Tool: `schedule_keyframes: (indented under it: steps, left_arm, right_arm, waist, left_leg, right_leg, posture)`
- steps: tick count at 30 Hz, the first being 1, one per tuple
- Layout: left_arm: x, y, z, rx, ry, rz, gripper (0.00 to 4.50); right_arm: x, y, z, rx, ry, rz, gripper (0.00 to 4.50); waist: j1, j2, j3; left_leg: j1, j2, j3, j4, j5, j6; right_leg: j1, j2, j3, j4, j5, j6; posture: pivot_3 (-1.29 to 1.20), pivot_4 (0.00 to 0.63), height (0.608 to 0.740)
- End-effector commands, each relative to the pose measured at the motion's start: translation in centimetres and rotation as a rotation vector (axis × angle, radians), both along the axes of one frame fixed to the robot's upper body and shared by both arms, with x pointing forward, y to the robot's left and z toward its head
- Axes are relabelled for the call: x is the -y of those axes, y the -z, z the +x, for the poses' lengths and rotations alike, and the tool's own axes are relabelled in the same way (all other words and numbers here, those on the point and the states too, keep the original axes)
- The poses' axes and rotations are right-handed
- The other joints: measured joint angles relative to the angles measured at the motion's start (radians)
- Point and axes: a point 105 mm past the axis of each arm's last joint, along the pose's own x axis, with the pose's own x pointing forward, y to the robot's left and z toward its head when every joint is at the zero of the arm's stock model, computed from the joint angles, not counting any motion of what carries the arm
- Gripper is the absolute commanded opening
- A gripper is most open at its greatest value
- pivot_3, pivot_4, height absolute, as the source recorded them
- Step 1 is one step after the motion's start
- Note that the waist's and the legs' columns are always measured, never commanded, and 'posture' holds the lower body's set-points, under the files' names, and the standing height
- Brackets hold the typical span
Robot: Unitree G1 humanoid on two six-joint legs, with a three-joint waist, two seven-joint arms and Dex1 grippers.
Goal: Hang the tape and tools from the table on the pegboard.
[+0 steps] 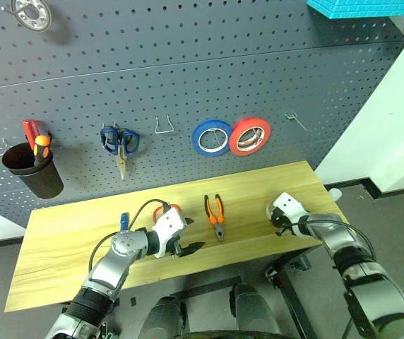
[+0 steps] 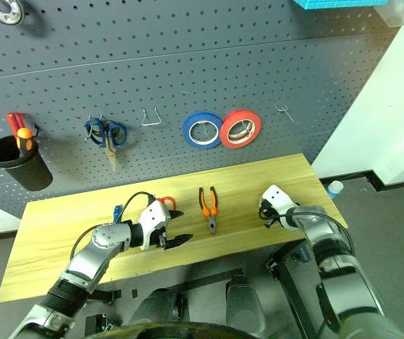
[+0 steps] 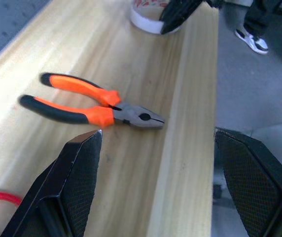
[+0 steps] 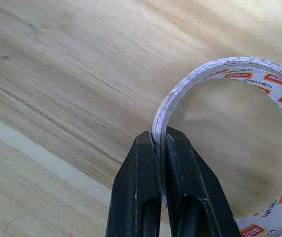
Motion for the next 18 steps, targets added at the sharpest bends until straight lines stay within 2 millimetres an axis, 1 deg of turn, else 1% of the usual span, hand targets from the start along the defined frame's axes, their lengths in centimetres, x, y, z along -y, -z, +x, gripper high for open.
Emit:
schedule_keyframes:
  steps: [1, 2, 6, 8, 10, 13, 15, 18]
  left_arm:
    - [-0.2, -4.1, 1.1, 0.188, -0.015, -0.142, 3.82]
    - [-0.2, -5.0, 1.2, 0.228, -0.016, -0.179, 3.82]
    - [-0.1, -7.8, 1.7, 0.349, 0.009, -0.269, 3.82]
    - [0.1, -9.0, 2.0, 0.396, 0.025, -0.300, 3.82]
    - [0.4, -9.9, 2.4, 0.431, 0.034, -0.318, 3.82]
    - [0.8, -10.7, 2.9, 0.460, 0.044, -0.326, 3.82]
    - [1.0, -10.9, 3.0, 0.468, 0.052, -0.329, 3.82]
    - [1.3, -10.9, 3.0, 0.466, 0.056, -0.334, 3.82]
  right_arm:
    - [0.7, -5.3, 0.9, 0.285, -0.048, -0.085, 0.02]
    - [0.8, -6.2, 0.8, 0.359, -0.061, -0.134, 0.02]
    - [1.2, -10.7, 0.7, 0.742, -0.174, -0.462, 0.02]
    - [1.5, -12.7, 1.1, 0.874, -0.144, -0.512, 0.02]
    - [1.2, -14.6, 1.7, 0.974, -0.144, -0.536, 0.02]
    - [0.5, -17.0, 2.8, 1.069, -0.176, -0.538, 0.02]
    - [0.2, -18.3, 3.7, 1.092, -0.191, -0.519, 0.02]
    - [0.3, -18.8, 5.1, 1.069, -0.213, -0.496, 0.02]
  waist:
    - [0.006, 0.000, 0.000]
    - [0.008, 0.000, 0.000]
    - [0.013, 0.001, -0.001]
    - [0.011, 0.001, -0.001]
    - [0.007, 0.001, -0.001]
    - [-0.002, 0.001, -0.001]
    - [-0.008, 0.001, -0.001]
    - [-0.007, 0.000, -0.002]
  left_leg:
    - [-0.001, 0.000, 0.000, 0.000, 0.000, 0.000]
    - [-0.001, 0.000, 0.000, 0.000, 0.000, 0.000]
    - [-0.001, 0.000, 0.001, 0.001, 0.000, 0.000]
    - [-0.001, 0.000, 0.002, 0.002, 0.000, 0.000]
    - [-0.001, 0.000, 0.003, 0.002, 0.000, 0.000]
    - [-0.001, 0.000, 0.004, 0.002, 0.000, 0.000]
    - [0.000, 0.000, 0.005, 0.002, 0.000, 0.000]
    - [0.003, 0.000, 0.006, 0.002, 0.000, 0.000]
  right_leg:
    - [-0.001, 0.000, 0.000, 0.000, 0.000, 0.000]
    - [-0.001, 0.000, 0.000, 0.000, 0.000, 0.000]
    - [-0.001, 0.000, 0.001, 0.000, 0.000, 0.000]
    - [-0.001, 0.000, 0.002, 0.001, 0.000, 0.000]
    - [0.001, 0.000, 0.002, 0.001, 0.000, 0.000]
    - [0.004, 0.000, 0.004, 0.000, 0.000, 0.000]
    - [0.004, 0.000, 0.005, 0.000, 0.000, 0.000]
    - [0.004, 0.000, 0.005, 0.000, 0.000, 0.000]
  posture:
    - [-0.06, 0.072, 0.738]
    - [-0.07, 0.072, 0.738]
    - [-0.09, 0.073, 0.738]
    - [-0.10, 0.073, 0.738]
    - [-0.10, 0.073, 0.738]
    - [-0.11, 0.065, 0.738]
    - [-0.10, 0.062, 0.738]
    - [-0.09, 0.058, 0.738]
